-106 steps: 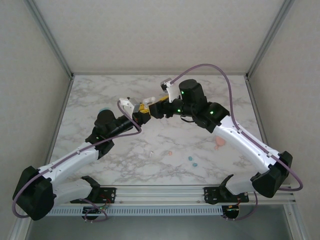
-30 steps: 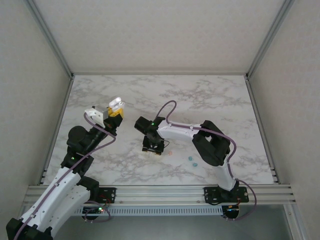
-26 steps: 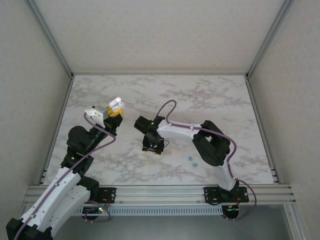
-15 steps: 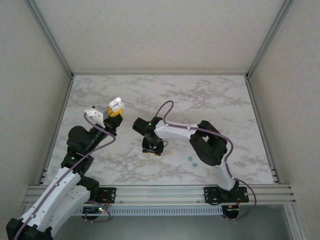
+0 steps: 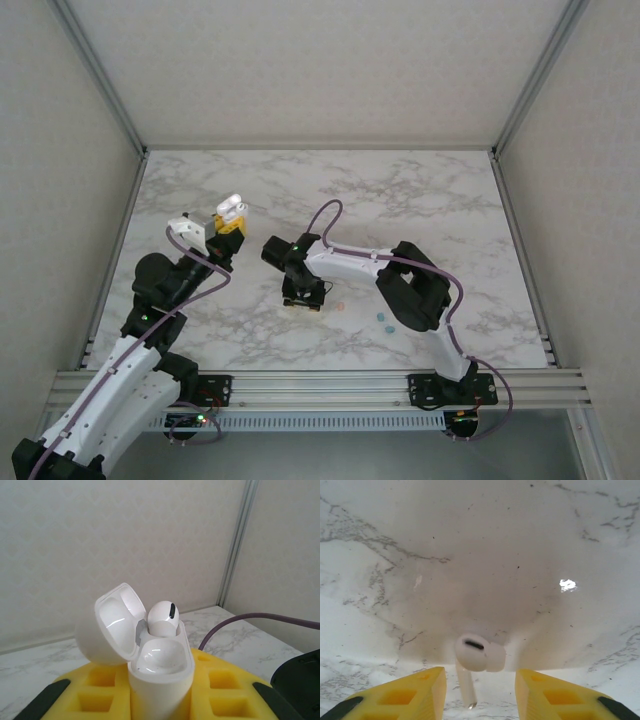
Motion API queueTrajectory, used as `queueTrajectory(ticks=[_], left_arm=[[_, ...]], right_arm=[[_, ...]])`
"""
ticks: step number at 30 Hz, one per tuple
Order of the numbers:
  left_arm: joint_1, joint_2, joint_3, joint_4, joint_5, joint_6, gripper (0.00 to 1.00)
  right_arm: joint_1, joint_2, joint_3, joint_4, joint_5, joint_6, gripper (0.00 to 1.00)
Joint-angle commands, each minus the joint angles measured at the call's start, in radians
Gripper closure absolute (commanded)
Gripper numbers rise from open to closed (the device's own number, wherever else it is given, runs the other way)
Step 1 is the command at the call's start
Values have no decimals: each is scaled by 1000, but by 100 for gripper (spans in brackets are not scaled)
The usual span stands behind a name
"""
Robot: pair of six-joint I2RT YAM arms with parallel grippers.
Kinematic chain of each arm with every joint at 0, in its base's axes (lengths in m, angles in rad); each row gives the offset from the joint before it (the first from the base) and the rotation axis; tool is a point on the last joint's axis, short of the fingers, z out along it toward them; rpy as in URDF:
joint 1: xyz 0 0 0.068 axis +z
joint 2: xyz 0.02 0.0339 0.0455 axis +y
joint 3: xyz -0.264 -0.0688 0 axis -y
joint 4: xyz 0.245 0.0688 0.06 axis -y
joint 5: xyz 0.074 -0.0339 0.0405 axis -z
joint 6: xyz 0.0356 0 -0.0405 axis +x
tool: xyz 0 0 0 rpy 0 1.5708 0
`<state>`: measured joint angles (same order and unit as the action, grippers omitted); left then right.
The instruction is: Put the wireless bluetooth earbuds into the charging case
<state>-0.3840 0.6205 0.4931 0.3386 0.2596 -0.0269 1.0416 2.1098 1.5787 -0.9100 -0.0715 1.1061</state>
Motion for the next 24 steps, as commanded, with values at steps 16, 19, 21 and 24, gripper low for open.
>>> queueTrajectory(ticks=[16,19,21,24], left_arm=[[10,-19,-4,-6,-10,8,84],[10,-16,-5,-5,-10,8,84],[10,-15,-5,-6,-8,9,84],[10,-16,-5,-6,-10,11,84]], right_arm=[[11,66,92,-108,102,-61,58],[12,76,101,-95,85,-73,59],[12,85,105,-92,75,-79,61],[11,87,106,-91,72,-78,62]])
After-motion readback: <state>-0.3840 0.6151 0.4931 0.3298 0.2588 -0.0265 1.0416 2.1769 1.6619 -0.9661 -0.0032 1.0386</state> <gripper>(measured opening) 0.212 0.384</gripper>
